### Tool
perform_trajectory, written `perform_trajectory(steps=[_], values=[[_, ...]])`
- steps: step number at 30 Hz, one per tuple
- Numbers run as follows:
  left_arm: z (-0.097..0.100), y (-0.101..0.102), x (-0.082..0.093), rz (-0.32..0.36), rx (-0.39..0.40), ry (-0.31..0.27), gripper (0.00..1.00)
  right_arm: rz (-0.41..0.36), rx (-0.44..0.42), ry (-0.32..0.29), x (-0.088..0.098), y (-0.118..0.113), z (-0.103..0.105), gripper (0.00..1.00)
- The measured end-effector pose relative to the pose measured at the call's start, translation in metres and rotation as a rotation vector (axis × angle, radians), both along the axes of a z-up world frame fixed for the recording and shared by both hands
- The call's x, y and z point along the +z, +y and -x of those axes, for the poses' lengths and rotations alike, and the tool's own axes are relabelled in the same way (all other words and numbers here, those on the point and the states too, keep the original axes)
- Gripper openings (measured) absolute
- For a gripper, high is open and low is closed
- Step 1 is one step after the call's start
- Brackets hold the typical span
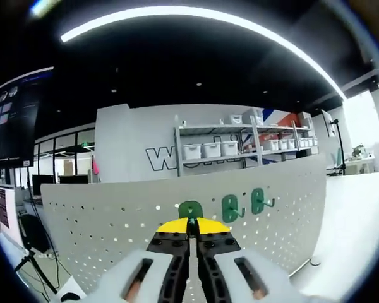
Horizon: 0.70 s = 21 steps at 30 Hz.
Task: Insert the hook assembly into the mounting plate slot until the hook locks in place.
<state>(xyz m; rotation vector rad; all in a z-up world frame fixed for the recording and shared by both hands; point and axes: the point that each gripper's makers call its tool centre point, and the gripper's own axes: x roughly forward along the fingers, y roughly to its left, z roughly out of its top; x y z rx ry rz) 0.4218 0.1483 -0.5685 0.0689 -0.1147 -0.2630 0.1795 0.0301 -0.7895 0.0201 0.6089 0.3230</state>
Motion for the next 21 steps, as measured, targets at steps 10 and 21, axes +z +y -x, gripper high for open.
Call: perform_trajectory(steps=[10, 21], values=[[-0.018, -0.004, 0.001, 0.026, 0.027, -0.010, 0.01, -0.015, -0.023, 0.007, -0.002, -0.004, -0.001, 0.73], [-0.029, -0.010, -0.004, 0.022, 0.051, -0.013, 0.01, -0.044, -0.039, 0.015, -0.004, -0.006, -0.003, 0.72]])
